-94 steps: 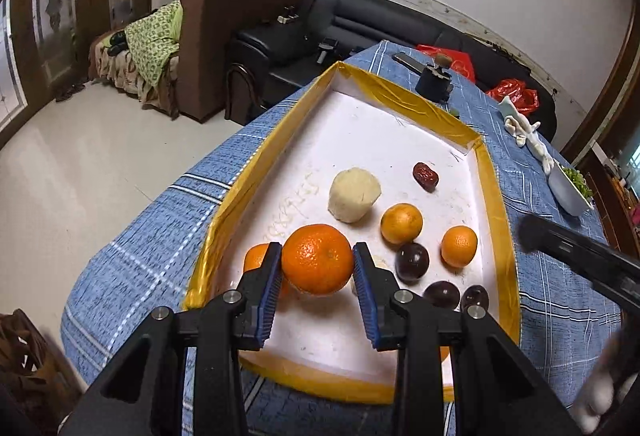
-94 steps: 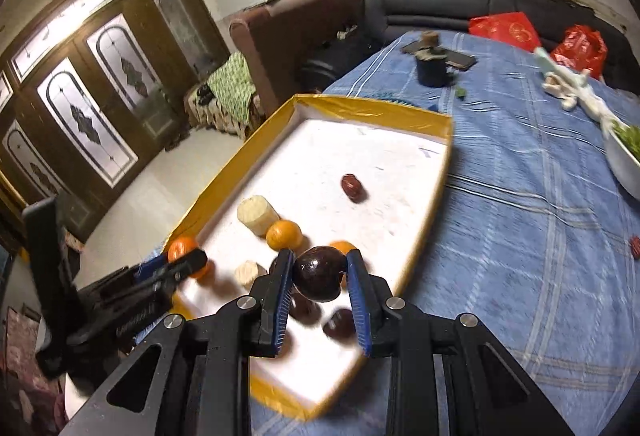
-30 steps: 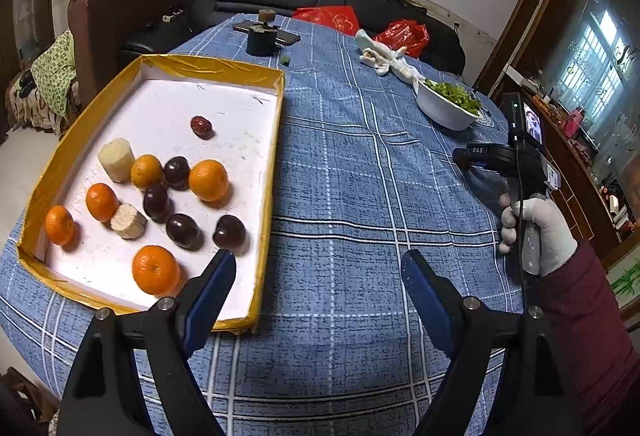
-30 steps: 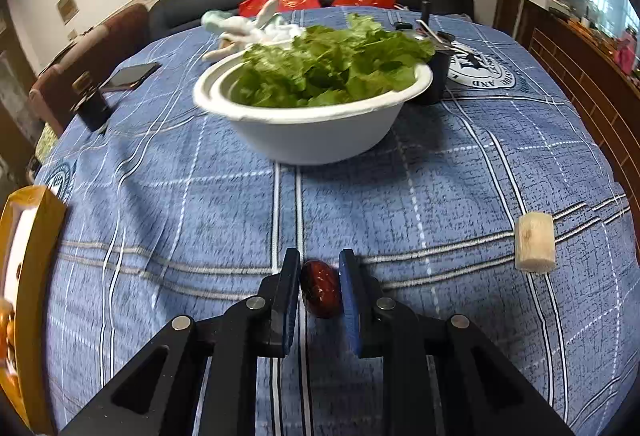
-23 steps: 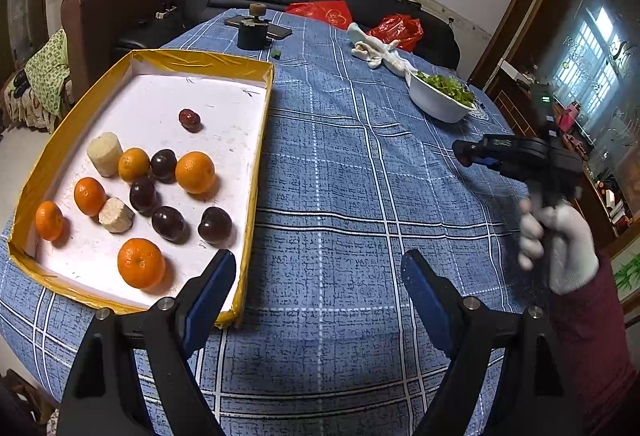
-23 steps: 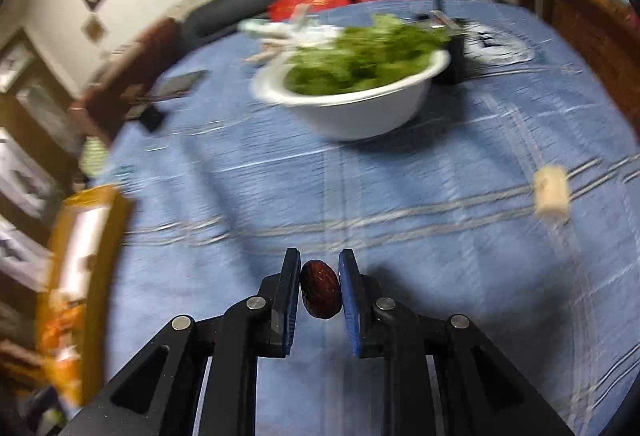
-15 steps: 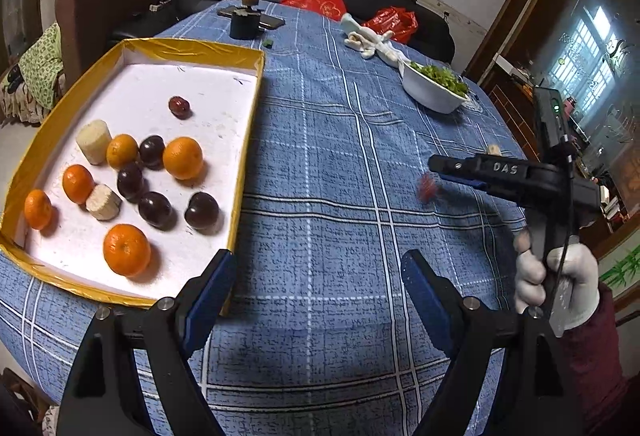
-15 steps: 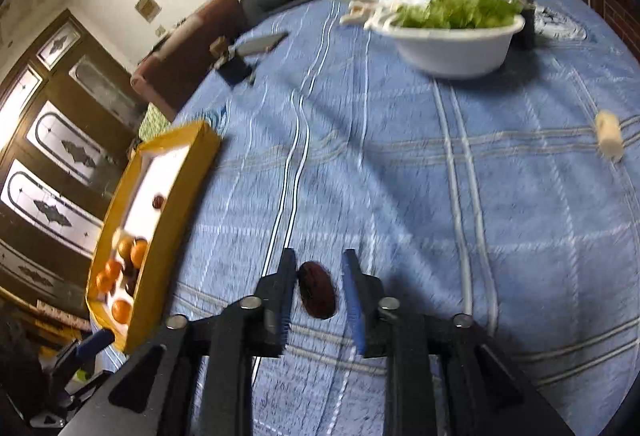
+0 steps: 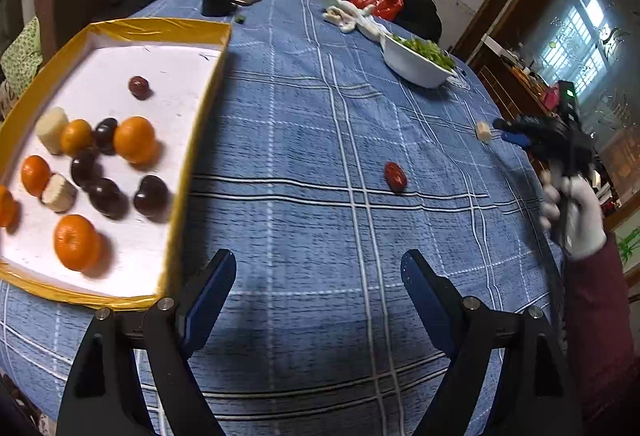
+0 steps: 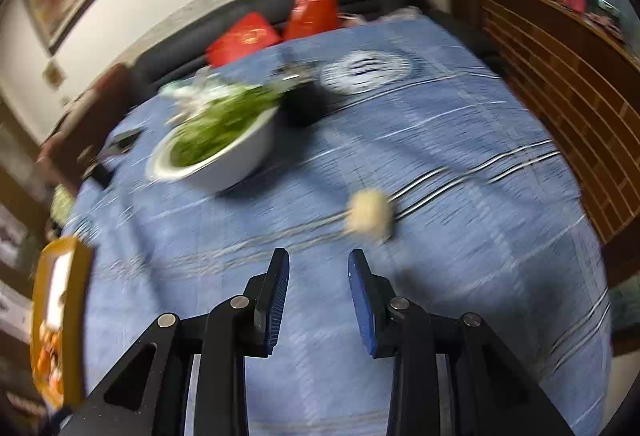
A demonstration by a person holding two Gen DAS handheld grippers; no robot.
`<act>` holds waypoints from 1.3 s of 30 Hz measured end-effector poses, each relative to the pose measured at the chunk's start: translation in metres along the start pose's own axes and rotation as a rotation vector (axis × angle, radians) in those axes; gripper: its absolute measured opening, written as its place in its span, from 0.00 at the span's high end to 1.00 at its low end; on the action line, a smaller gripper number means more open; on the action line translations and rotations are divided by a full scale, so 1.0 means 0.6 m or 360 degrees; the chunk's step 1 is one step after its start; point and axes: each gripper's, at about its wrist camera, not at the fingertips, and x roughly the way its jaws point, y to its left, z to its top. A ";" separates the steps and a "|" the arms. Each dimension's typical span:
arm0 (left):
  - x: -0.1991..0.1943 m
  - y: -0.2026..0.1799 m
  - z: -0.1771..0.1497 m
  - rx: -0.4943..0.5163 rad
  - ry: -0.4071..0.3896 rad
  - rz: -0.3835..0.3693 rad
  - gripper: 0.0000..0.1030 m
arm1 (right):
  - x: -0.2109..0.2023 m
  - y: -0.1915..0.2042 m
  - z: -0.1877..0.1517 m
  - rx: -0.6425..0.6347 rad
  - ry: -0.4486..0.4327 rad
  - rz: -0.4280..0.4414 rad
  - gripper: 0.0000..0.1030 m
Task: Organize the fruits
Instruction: 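Reach the right gripper to the pale cube and grasp it, then grasp the red date with the left gripper while the right holds the cube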
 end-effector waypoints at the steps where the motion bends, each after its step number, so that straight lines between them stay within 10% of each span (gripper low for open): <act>1: 0.001 -0.004 0.001 0.0011 0.0001 0.0014 0.19 | 0.010 -0.008 0.011 0.0009 -0.0016 -0.0048 0.68; 13: -0.003 -0.042 0.027 0.0131 -0.0031 0.0087 0.19 | 0.102 -0.003 0.029 -0.0097 0.0038 -0.0258 0.69; 23: 0.073 -0.093 0.066 0.0293 0.0029 0.0039 0.19 | -0.058 0.082 -0.072 0.0033 -0.0162 0.0456 0.68; 27: 0.113 -0.112 0.063 0.0390 0.0084 0.0072 0.46 | -0.048 0.123 -0.112 -0.0080 -0.0213 0.0419 0.68; 37: 0.185 -0.136 0.085 0.0382 0.0069 0.0115 0.51 | -0.010 0.100 -0.120 -0.0015 -0.0065 0.0523 0.68; 39: 0.188 -0.139 0.085 0.0394 0.0054 0.0162 0.82 | -0.008 0.102 -0.121 -0.0024 -0.0061 0.0525 0.68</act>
